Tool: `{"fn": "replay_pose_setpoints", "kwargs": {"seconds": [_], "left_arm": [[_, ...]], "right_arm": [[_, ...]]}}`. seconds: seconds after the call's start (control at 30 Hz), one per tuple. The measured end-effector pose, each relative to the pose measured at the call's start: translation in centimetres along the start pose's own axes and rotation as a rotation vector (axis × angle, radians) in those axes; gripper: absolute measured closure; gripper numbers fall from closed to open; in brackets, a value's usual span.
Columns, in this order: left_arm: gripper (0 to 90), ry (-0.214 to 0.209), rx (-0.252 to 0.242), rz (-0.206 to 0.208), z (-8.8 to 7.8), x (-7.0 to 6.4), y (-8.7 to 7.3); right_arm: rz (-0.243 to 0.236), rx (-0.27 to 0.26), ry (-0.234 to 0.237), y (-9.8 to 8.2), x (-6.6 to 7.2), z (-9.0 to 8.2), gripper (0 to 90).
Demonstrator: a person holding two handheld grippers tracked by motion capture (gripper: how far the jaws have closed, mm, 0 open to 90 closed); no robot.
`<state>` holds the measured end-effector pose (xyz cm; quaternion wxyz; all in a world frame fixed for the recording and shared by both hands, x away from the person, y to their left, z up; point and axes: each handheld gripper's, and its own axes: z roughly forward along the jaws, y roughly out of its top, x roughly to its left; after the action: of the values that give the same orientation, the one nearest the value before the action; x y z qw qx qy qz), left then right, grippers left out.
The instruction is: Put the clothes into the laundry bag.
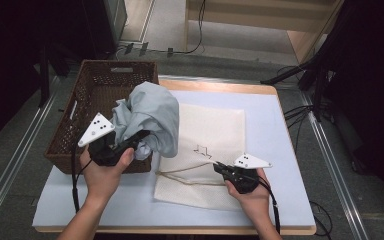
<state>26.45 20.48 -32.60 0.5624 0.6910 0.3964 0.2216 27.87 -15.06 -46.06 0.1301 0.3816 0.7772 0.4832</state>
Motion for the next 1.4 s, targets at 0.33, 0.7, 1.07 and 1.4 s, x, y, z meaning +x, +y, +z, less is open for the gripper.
{"fn": "replay_pose_setpoints", "kwargs": {"seconds": [0.33, 0.7, 1.07, 1.4], "left_arm": [[75.4, -0.133, 0.001, 0.004, -0.5, -3.6, -1.5], [75.4, -0.216, 0.062, 0.001, -0.3, -5.9, -5.3], [75.2, -0.330, 0.109, 0.013, 0.9, -7.7, -9.5], [74.6, -0.417, 0.199, 0.027, 2.8, -9.1, -13.1]], "right_arm": [[0.017, -0.011, -0.003, 0.1, -0.3, -0.1, 87.8], [0.055, -0.011, -0.026, 0.2, -0.8, 0.2, 87.9], [0.060, -0.017, -0.038, 0.3, -1.1, 0.1, 87.8], [0.060, -0.011, -0.053, 0.4, -1.2, 0.2, 87.7]]}}
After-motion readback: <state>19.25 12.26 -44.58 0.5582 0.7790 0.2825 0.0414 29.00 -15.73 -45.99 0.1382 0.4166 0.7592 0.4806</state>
